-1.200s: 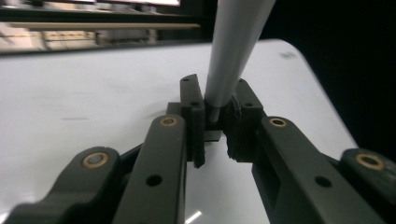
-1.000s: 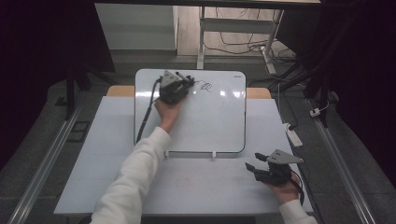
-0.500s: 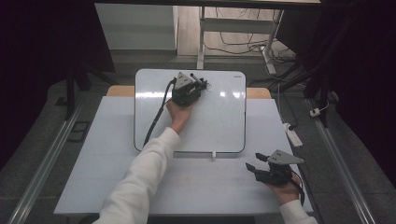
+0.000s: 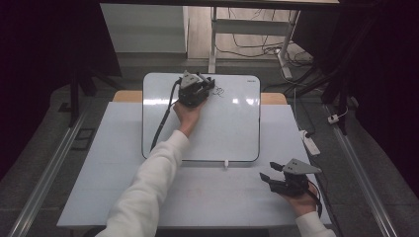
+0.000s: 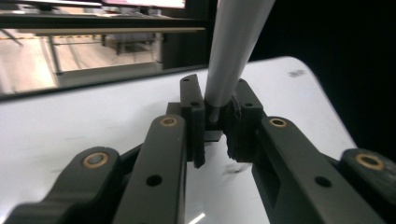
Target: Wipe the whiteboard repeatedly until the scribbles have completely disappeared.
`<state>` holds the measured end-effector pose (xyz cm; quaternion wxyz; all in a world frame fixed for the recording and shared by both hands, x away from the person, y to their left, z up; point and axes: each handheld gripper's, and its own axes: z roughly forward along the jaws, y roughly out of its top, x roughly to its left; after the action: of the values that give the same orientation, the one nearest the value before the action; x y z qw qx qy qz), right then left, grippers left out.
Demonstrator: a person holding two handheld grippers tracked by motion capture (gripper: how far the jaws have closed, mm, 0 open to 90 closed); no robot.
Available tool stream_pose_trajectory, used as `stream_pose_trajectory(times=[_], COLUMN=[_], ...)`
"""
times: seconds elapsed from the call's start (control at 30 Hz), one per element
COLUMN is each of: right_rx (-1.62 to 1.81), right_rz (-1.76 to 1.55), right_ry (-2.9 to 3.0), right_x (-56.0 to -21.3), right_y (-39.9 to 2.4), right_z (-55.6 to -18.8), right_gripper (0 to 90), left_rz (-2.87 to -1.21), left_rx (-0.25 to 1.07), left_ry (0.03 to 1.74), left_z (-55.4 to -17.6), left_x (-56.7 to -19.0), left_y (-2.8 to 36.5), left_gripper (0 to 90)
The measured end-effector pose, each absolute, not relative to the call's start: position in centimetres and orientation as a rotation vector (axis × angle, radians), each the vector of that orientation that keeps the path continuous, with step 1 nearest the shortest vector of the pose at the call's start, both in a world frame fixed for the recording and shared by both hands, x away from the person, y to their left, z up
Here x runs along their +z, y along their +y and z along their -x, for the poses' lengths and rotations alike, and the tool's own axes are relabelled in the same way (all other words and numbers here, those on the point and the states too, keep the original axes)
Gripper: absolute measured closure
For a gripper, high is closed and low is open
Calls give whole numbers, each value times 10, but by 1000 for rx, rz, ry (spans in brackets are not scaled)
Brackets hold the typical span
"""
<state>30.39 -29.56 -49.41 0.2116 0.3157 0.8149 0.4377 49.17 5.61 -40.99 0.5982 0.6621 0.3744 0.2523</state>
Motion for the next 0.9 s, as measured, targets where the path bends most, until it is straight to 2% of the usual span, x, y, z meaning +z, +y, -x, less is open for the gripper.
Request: stream_pose_trajectory(times=[0.2,0.3,0.47,0.57,0.77,0.9], right_rx=[1219,1225,1221,1222,1222,1223], right_rz=[-873,-880,-871,-871,-867,-870], right_ry=[2260,2257,2262,2262,2267,2268], right_x=[-494,-494,-494,-493,-494,-494], right_y=[-297,-298,-297,-296,-293,-294], right_z=[-304,-304,-304,-304,-305,-306], right_gripper=[406,406,406,406,405,405], left_rz=[-1576,-1591,-1564,-1570,-1645,-1644], left_rx=[549,567,633,636,592,590], left_ry=[822,813,879,876,780,793], left_z=[-488,-488,-491,-490,-474,-474], left_x=[-415,-414,-404,-405,-424,-423], left_y=[25,28,60,60,19,27], left_gripper=[781,781,782,782,781,781])
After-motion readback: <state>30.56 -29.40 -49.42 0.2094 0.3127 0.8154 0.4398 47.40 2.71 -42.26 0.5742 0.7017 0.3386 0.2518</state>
